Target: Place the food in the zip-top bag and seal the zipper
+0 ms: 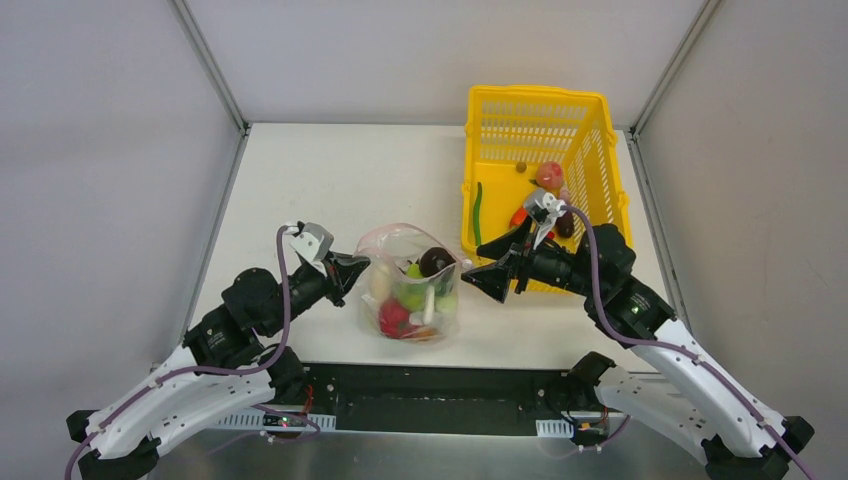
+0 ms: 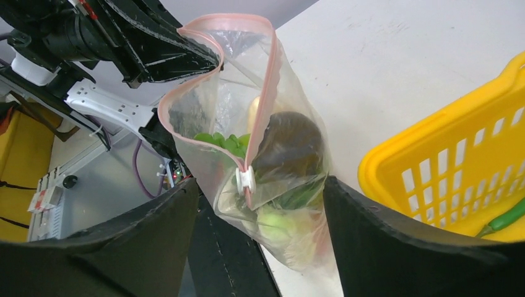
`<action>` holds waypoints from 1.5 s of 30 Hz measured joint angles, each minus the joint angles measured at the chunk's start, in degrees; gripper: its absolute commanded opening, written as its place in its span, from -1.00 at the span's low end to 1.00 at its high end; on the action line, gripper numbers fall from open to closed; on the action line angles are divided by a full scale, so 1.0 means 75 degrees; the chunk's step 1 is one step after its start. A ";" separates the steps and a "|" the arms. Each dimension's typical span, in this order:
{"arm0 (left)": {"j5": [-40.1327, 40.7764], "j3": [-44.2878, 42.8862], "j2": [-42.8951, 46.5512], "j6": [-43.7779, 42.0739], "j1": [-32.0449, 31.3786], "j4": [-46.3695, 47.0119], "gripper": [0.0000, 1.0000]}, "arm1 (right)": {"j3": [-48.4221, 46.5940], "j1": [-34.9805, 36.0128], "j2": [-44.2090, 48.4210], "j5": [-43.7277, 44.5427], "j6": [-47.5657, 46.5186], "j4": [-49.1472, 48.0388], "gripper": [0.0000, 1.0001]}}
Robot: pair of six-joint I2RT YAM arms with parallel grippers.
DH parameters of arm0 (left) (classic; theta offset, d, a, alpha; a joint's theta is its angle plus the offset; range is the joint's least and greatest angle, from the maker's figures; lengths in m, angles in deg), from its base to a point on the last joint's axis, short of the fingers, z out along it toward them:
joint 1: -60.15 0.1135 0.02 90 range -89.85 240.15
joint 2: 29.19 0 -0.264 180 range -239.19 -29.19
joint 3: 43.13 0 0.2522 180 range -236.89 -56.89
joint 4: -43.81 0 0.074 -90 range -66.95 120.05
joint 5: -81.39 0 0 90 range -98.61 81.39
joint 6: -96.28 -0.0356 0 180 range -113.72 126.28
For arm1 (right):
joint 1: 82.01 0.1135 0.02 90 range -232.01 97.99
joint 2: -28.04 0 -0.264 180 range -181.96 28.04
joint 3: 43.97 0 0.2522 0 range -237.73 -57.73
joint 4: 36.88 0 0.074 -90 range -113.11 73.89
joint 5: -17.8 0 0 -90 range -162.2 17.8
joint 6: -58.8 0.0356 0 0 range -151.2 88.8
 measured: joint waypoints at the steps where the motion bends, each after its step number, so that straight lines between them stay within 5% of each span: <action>1: 0.0038 0.0020 0.0009 0.0006 0.0000 0.0026 -1.00 | 0.0105 0.0000 0.0047 -0.0017 0.0047 -0.0085 0.56; 4: 0.0085 0.0029 0.0047 0.0012 0.0000 0.0044 -1.00 | 0.0688 0.0000 0.0248 -0.0201 0.0364 -0.0627 0.55; 13: 0.0082 0.0029 0.0064 0.0017 0.0000 0.0041 -1.00 | 0.2387 0.0000 0.0399 -0.0297 0.0979 -0.2710 0.10; 23: 0.0079 0.0029 0.0061 0.0017 0.0000 0.0038 -1.00 | 0.3101 0.0000 0.0210 -0.0469 0.1268 -0.5126 0.14; 32: 0.0079 0.0029 0.0061 0.0020 0.0000 0.0038 -1.00 | 0.3235 0.0000 0.0125 -0.0536 0.1411 -0.5744 -0.24; 41: 0.0079 0.0029 0.0061 0.0017 0.0000 0.0035 -1.00 | 0.3392 0.0000 -0.0111 -0.0516 0.1556 -0.6164 -0.96; 45: 0.0079 0.0029 0.0061 0.0020 0.0000 0.0032 -1.00 | 0.3485 0.0000 -0.0114 -0.0507 0.1588 -0.6312 -1.00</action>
